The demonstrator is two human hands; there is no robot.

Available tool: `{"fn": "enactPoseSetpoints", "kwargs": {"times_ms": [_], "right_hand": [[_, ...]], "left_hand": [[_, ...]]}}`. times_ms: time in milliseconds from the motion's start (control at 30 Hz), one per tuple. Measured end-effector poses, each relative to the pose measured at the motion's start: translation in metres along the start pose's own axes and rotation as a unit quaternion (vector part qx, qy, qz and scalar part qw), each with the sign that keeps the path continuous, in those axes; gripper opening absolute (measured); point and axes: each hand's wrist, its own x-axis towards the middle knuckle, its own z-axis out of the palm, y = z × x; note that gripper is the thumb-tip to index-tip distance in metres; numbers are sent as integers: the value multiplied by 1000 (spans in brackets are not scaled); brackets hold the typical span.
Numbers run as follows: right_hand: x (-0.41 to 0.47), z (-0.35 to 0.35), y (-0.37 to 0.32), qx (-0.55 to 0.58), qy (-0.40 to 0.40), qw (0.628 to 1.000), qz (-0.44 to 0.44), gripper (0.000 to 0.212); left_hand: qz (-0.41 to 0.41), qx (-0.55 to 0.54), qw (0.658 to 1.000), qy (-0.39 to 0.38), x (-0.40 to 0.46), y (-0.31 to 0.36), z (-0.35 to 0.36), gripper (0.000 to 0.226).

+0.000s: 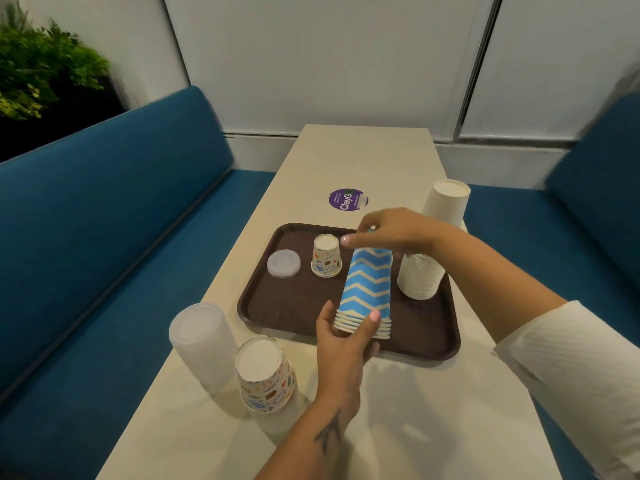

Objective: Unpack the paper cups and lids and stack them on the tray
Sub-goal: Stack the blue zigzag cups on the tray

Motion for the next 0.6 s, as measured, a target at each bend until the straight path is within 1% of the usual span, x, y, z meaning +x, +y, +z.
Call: {"fn": "enactPoseSetpoints", "kwargs": {"times_ms": [33, 67, 133, 233, 300, 433, 500, 533, 600], "right_hand": [[-4, 0, -1, 8, -44, 999, 8, 54], [-8, 1, -2, 16, -67, 998, 13, 50], [-11, 1, 0, 37, -74, 996, 18, 48], [-12, 2, 4, 78, -59, 995, 19, 50], [-12, 0, 7, 98, -45, 994, 17, 50], [-7, -8, 11, 125, -19, 992, 18, 49], [-4, -12, 11, 135, -4, 991, 21, 49], [-2, -14, 11, 140, 6, 990, 23, 49], [2, -19, 12, 141, 34, 989, 27, 51]], "left_hand": [[2, -2, 1000, -5, -1, 0, 2, 88], [3, -5, 1000, -8, -1, 1, 3, 93], [5, -14, 1000, -15, -3, 1, 5, 101], [9, -27, 999, -19, -4, 0, 7, 102], [9, -31, 999, -24, -5, -1, 7, 106], [5, -35, 999, -25, -7, -2, 4, 129], [4, -33, 999, -19, -8, -3, 2, 137], [5, -32, 999, -16, -9, -4, 1, 135], [6, -32, 999, -12, -9, -4, 0, 122]]}}
